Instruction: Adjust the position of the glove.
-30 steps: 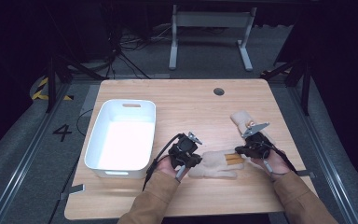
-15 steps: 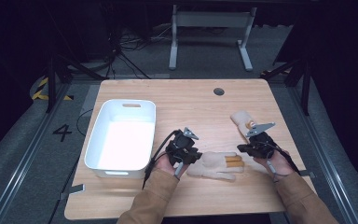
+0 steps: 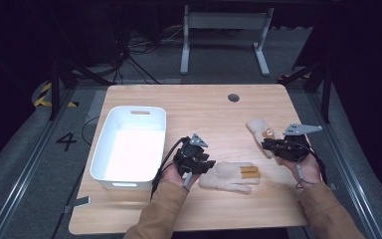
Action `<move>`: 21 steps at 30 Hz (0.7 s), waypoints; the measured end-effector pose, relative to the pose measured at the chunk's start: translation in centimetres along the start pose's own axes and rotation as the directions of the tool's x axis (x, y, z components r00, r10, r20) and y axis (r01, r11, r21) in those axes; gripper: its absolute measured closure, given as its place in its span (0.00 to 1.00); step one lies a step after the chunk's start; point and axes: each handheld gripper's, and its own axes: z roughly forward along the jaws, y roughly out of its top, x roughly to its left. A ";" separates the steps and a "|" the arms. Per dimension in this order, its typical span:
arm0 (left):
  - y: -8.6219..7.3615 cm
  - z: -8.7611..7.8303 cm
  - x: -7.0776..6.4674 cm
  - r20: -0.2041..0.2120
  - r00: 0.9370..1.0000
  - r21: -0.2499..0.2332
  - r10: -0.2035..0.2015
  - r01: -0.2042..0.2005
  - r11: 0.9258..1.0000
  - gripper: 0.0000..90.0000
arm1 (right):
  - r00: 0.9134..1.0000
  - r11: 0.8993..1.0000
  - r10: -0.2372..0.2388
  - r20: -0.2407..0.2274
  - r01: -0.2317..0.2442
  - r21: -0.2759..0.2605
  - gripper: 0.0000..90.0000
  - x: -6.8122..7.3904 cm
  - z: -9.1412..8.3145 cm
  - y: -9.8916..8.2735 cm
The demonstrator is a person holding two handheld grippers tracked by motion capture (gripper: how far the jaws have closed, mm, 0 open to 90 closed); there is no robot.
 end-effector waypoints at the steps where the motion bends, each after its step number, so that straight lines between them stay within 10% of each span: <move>1: 0.0 0.0 0.0 0.000 1.000 0.000 0.000 0.000 1.000 0.72 | 1.000 1.000 0.000 0.000 0.000 0.000 0.82 0.0 0.0 0.0; 12: -0.3 -0.3 0.0 0.011 1.000 -0.010 0.020 -0.020 1.000 0.72 | 0.995 0.993 0.099 0.029 -0.096 -0.074 0.68 -2.7 -1.6 -0.2; 21: -0.5 -0.4 0.1 0.058 0.997 -0.002 0.046 -0.046 0.999 0.71 | 0.994 0.994 0.090 0.062 -0.085 -0.068 0.70 -5.0 -2.8 -1.1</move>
